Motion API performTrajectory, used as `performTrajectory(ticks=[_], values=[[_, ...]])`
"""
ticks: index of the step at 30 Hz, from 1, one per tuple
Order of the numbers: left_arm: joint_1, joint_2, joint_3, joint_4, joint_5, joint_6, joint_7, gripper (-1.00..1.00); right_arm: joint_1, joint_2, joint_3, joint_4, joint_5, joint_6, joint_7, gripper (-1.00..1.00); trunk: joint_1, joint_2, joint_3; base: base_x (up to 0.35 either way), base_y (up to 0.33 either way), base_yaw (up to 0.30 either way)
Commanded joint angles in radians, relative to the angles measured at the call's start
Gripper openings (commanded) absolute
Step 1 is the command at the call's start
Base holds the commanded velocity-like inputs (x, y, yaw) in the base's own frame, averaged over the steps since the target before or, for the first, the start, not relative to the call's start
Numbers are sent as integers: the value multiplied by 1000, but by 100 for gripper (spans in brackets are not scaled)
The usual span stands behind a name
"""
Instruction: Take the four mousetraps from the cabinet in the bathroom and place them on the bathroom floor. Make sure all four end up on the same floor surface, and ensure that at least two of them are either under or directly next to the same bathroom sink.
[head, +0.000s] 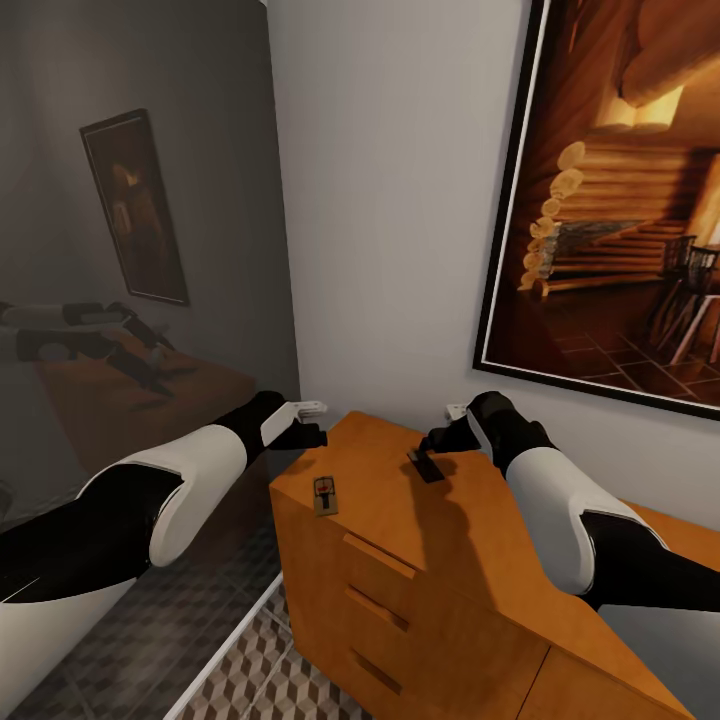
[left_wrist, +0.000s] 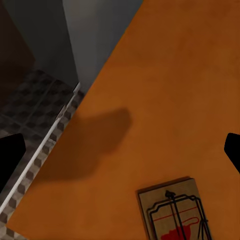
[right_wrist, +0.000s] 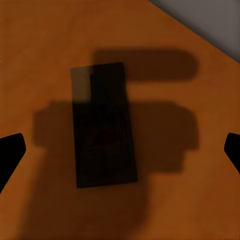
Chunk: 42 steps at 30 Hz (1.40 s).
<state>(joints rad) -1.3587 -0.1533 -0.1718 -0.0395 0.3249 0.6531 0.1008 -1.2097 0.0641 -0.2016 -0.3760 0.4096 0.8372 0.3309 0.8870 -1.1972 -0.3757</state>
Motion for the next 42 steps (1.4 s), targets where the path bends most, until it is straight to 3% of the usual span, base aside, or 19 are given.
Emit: performTrajectory(ticks=[1, 42], values=[[0, 0, -6, -2, 11, 5, 7, 100, -1, 1, -7, -2, 11, 3, 7, 100, 0, -1, -1, 0, 0, 0], [0, 1, -6, 2, 11, 5, 7, 100, 0, 3, -7, -1, 11, 3, 7, 100, 0, -1, -1, 0, 0, 0]])
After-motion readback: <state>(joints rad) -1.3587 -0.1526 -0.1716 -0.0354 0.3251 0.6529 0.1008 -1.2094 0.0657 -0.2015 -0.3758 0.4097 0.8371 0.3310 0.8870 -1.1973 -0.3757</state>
